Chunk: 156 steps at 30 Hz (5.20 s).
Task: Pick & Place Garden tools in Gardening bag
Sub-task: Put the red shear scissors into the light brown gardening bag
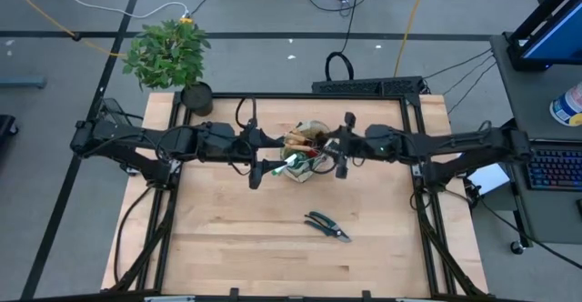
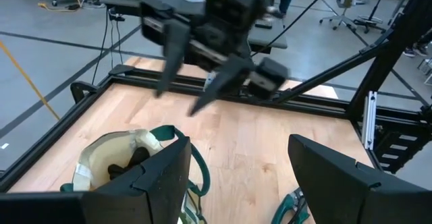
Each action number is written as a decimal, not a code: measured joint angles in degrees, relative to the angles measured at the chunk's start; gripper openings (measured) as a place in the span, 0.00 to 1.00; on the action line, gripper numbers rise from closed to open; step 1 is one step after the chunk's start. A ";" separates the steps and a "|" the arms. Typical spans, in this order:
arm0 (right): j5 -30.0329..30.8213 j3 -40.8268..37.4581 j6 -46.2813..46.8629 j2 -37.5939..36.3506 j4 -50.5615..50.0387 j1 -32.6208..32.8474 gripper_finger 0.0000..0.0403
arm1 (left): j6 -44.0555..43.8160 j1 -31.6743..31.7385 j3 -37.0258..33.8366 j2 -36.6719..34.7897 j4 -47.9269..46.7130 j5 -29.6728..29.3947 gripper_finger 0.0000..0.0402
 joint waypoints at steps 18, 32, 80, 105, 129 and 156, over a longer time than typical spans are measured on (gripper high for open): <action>-0.05 0.00 -0.50 -0.76 -2.33 15.44 0.43 | -0.01 -4.28 -0.02 -0.13 -3.46 1.55 0.64; 1.99 0.07 5.16 4.00 -4.78 27.07 0.43 | -3.83 -13.33 -0.04 -1.44 -9.46 -5.49 0.64; 1.66 0.04 48.09 31.07 -14.01 24.29 0.43 | -10.31 -41.22 -37.90 -34.67 9.22 -21.88 0.64; 0.44 0.04 54.23 31.17 -13.76 19.93 0.11 | -10.35 -41.20 -37.90 -34.64 9.06 -21.92 0.64; -2.03 0.00 49.97 25.43 29.08 19.79 0.11 | -9.22 -41.22 -37.90 -34.62 8.62 -20.44 0.64; -18.02 0.00 24.18 11.38 53.16 15.86 0.11 | -7.93 -41.21 -37.90 -34.62 9.19 -20.44 0.64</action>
